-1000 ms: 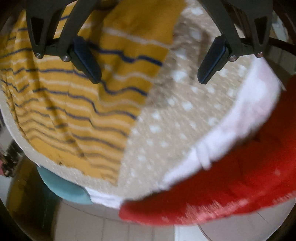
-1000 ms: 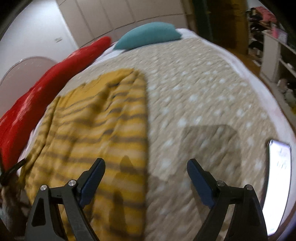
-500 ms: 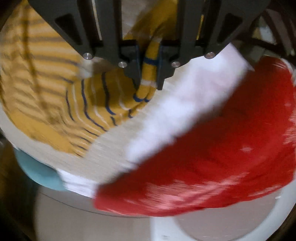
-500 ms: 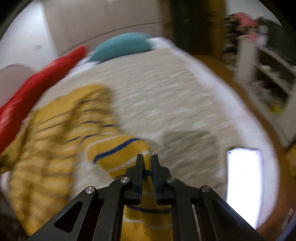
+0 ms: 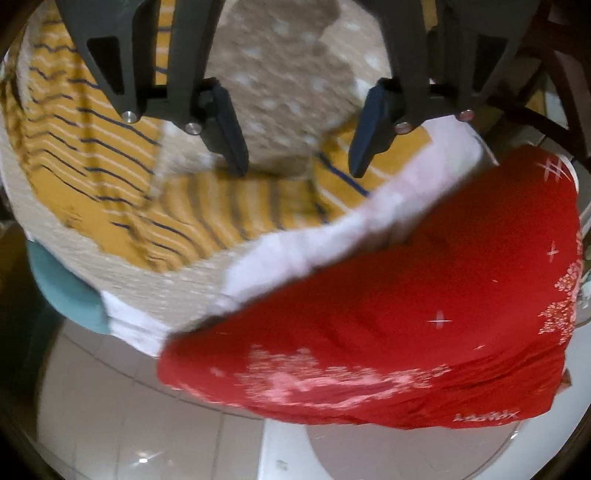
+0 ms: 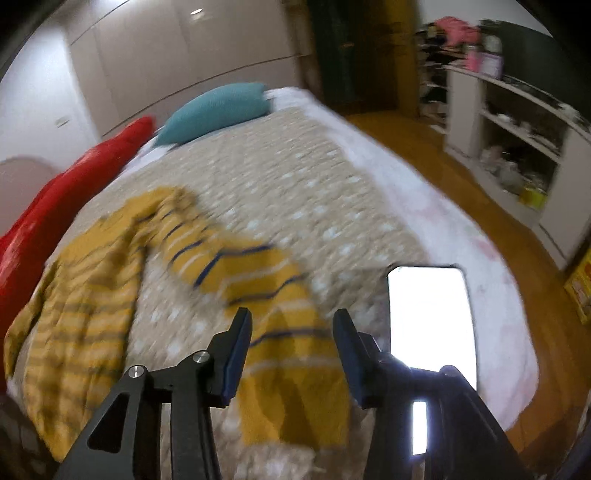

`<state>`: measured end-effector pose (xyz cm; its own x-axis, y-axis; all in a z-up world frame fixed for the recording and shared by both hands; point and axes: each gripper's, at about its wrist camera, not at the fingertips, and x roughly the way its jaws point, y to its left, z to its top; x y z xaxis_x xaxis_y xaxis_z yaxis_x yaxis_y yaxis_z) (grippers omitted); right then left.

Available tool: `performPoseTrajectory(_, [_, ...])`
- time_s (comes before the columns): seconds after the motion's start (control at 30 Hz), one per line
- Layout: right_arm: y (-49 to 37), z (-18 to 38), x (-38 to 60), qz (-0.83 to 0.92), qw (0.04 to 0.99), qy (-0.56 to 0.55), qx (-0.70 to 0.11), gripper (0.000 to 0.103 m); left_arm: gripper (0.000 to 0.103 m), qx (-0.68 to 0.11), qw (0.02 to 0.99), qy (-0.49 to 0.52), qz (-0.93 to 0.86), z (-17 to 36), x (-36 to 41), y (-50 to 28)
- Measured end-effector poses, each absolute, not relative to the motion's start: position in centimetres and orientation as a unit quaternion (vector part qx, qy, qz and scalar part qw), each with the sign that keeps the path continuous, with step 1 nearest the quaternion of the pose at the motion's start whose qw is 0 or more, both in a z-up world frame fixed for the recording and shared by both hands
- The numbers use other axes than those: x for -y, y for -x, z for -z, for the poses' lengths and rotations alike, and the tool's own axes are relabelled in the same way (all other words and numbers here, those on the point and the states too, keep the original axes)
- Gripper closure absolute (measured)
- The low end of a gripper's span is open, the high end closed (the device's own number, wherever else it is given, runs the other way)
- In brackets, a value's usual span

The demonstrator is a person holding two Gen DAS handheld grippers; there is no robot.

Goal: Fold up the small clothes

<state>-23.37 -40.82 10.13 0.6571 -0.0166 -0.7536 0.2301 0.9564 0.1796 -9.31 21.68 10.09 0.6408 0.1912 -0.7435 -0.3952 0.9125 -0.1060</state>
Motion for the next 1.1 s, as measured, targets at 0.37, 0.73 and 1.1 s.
performPoseTrajectory(0.37, [22.9, -6.1, 35.8, 0.033, 0.886, 0.044, -0.460, 0.093, 0.040, -0.397, 0.915, 0.062, -0.050, -10.0, -10.6, 8.7])
performPoseTrajectory(0.73, [19.6, -17.0, 54.4, 0.123, 0.908, -0.226, -0.330, 0.098, 0.039, -0.390, 0.918, 0.070, -0.017, -10.8, -8.1, 9.0])
performPoseTrajectory(1.1, [12.4, -17.7, 44.8, -0.005, 0.886, -0.303, -0.350, 0.098, 0.038, -0.366, 0.924, 0.105, -0.024, -11.9, -11.1, 10.4])
